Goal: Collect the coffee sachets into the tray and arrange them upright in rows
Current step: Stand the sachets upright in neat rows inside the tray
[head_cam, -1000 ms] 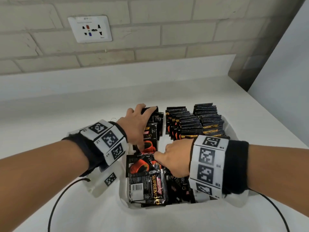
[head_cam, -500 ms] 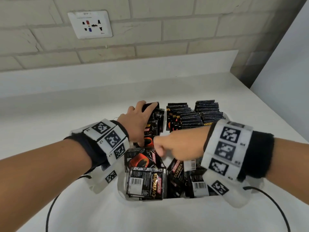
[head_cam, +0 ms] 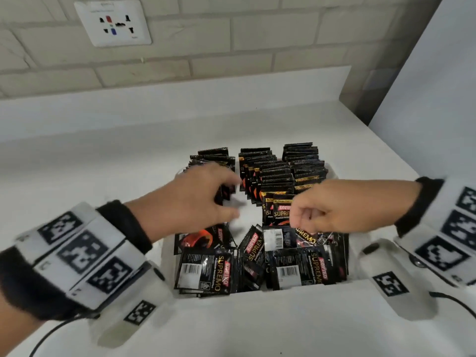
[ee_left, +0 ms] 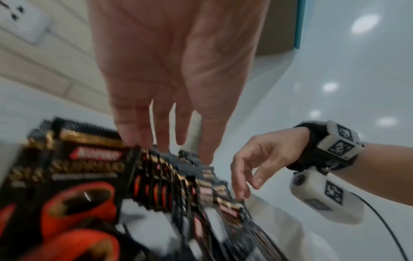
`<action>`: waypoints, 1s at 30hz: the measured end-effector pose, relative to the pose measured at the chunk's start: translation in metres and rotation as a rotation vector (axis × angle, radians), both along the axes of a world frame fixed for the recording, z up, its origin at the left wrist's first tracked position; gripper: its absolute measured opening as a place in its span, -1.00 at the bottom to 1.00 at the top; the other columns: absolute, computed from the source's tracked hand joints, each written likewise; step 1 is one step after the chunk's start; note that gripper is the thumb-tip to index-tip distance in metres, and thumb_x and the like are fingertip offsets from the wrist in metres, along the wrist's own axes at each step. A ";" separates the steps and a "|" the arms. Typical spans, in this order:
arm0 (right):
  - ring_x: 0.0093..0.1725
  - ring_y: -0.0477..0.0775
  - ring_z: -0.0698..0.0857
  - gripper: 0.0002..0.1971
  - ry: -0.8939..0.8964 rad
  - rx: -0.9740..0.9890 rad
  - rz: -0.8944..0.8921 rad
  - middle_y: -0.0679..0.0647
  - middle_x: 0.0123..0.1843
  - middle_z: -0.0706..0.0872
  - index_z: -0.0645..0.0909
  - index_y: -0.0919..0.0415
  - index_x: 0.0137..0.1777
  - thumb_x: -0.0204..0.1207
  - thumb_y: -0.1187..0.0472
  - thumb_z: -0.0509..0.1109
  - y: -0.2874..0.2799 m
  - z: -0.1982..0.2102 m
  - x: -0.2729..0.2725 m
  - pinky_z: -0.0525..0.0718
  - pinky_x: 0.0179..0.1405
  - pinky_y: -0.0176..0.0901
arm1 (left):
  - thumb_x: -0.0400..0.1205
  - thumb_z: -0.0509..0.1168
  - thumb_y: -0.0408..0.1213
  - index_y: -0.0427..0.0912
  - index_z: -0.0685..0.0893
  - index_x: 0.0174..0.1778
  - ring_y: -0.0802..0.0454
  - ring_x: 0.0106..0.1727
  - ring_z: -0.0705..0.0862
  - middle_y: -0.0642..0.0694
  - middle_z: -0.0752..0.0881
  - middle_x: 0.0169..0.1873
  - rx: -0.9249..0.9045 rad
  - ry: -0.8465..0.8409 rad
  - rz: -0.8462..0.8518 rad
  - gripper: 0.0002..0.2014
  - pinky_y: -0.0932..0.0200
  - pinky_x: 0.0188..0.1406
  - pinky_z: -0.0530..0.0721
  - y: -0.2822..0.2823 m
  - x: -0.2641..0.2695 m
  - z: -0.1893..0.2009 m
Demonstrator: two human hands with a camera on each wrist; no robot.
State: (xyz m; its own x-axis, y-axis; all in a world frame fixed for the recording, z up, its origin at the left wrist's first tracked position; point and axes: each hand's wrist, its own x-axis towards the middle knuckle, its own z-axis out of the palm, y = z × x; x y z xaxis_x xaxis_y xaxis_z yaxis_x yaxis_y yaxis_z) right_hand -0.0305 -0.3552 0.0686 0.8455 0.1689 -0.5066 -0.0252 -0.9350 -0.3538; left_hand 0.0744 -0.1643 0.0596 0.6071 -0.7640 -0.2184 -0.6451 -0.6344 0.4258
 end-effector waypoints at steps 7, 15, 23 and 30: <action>-0.21 -0.43 0.48 -0.71 0.013 -0.030 0.002 -0.29 0.07 0.57 0.48 -0.06 0.31 0.61 0.16 0.27 -0.006 -0.026 -0.032 0.47 -0.25 -0.57 | 0.55 0.33 0.11 -0.01 0.11 0.62 0.02 0.33 0.54 -0.04 0.45 0.47 0.262 0.196 -0.090 -0.21 0.18 0.26 0.50 -0.037 -0.032 -0.036; 0.01 -0.21 0.54 -0.71 -0.084 0.061 -0.038 -0.18 0.08 0.52 0.50 -0.06 0.28 0.60 0.21 0.27 -0.005 -0.038 -0.047 0.48 -0.02 -0.45 | 0.46 0.47 0.00 -0.08 0.27 0.35 0.16 -0.24 0.55 0.05 0.57 -0.17 0.209 0.260 0.014 -0.34 0.28 -0.33 0.51 -0.050 -0.042 -0.041; -0.02 -0.46 0.52 -0.65 -0.184 0.242 -0.110 -0.44 -0.12 0.54 0.54 -0.25 0.10 0.52 0.29 0.36 -0.005 -0.045 -0.047 0.42 0.02 -0.62 | 0.48 0.48 -0.12 -0.03 0.42 0.26 0.12 -0.38 0.62 0.06 0.59 -0.27 0.175 0.263 -0.064 -0.50 0.32 -0.46 0.54 -0.049 -0.055 -0.040; -0.10 -0.24 0.70 -0.75 -0.351 0.558 -0.337 -0.17 -0.05 0.76 0.63 -0.11 -0.02 0.48 0.32 0.40 -0.032 -0.037 -0.047 0.61 -0.13 -0.44 | 0.46 0.50 -0.18 0.14 0.51 -0.10 0.09 -0.28 0.67 0.02 0.71 -0.14 0.130 0.257 -0.071 -0.72 0.23 -0.32 0.61 -0.040 -0.051 -0.035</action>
